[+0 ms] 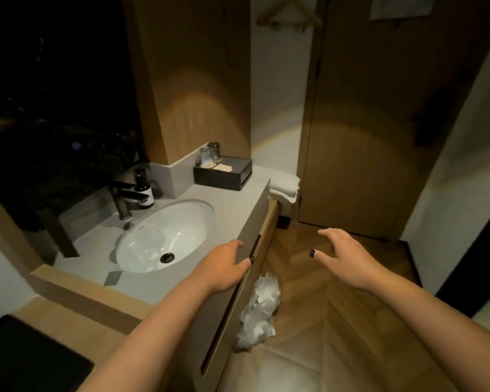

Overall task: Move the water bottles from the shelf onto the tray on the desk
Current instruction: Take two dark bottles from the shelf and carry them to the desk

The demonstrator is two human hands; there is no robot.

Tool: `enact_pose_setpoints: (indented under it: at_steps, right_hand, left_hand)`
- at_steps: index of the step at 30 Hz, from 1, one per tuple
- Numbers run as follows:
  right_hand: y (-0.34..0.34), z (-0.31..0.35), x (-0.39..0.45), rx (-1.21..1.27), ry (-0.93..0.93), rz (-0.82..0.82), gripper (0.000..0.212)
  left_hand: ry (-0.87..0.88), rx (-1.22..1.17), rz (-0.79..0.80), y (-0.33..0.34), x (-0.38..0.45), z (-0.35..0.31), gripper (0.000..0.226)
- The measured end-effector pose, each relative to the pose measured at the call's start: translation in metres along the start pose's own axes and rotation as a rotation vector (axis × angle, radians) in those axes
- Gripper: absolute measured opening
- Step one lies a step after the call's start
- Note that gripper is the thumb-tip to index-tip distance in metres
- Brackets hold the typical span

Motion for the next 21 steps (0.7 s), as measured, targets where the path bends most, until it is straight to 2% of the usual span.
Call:
enact_pose_setpoints:
  at_steps: [9,21]
  right_hand:
    - [0.003,-0.04,0.06,0.035,0.076,-0.001,0.06]
    - [0.018,-0.06,0.257,0.003,0.107,0.02,0.058]
  left_hand:
    - [0.083,-0.03,0.053,0.026,0.089,-0.029,0.054]
    - [0.089,-0.096,0.054,0.022,0.29,-0.008,0.05]
Point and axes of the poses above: each hand's wrist, its own x-axis towards the middle knuckle, its own y-axis out of the palm, z = x × y, the point moved 2 cm from there along x, towards the middle knuckle, and after that the axes turned 3 degrees about -z, right-handed, at the moved point
